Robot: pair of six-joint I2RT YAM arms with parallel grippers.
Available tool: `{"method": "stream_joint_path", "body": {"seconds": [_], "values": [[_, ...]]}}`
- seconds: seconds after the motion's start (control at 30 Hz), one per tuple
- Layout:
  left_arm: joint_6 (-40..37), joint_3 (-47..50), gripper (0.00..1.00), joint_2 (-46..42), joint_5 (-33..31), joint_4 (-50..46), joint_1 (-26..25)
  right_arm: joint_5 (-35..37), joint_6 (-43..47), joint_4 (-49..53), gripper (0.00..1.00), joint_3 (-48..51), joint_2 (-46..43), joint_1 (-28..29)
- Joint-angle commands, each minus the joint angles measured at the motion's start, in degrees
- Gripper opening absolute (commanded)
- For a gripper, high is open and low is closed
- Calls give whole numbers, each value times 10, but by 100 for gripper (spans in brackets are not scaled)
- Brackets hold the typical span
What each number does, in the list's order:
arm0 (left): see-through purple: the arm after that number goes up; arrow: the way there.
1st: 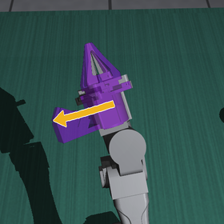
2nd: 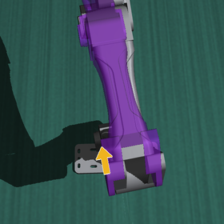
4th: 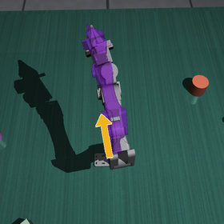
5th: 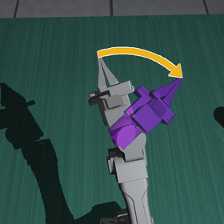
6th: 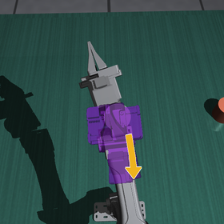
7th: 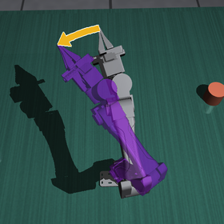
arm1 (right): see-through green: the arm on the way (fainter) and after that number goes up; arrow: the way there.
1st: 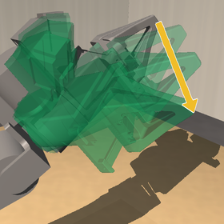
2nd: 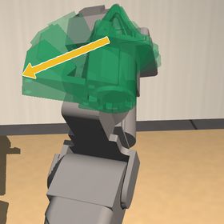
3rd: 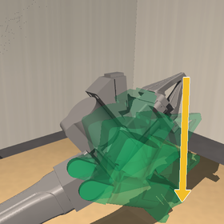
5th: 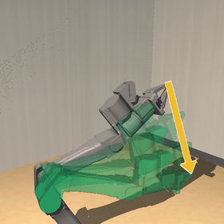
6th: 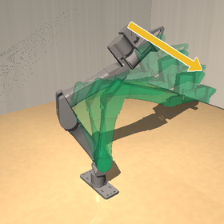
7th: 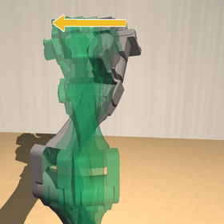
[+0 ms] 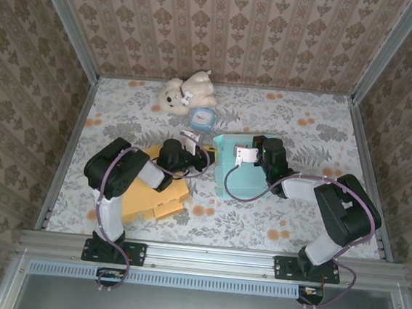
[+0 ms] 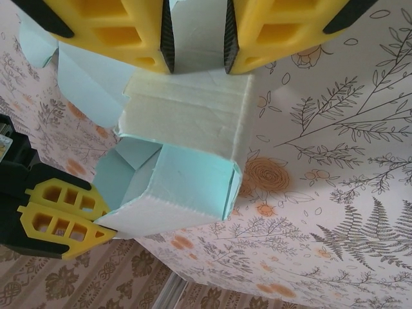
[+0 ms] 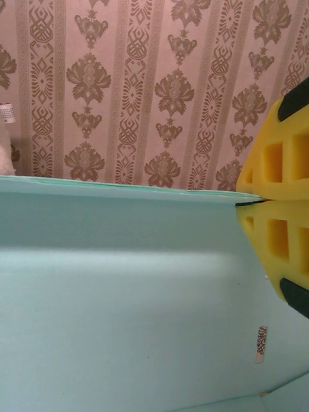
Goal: Fold the paper box
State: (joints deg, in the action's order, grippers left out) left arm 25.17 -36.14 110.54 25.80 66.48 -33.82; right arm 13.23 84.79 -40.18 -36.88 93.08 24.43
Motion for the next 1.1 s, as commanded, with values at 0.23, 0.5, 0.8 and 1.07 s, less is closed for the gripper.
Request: {"method": "stream_joint_path", "body": {"seconds": [0.23, 0.5, 0.8, 1.07], "values": [[4, -22, 23, 11, 8, 24, -17, 5, -12, -21, 0, 15, 14, 8], [6, -34, 22, 17, -3, 16, -27, 10, -12, -24, 0, 17, 18, 12], [1, -52, 18, 22, -49, -10, -44, 13, -13, -27, 0, 17, 24, 14], [-2, -75, 22, 42, -77, -20, -49, 15, -7, -24, 0, 19, 31, 15]]}}
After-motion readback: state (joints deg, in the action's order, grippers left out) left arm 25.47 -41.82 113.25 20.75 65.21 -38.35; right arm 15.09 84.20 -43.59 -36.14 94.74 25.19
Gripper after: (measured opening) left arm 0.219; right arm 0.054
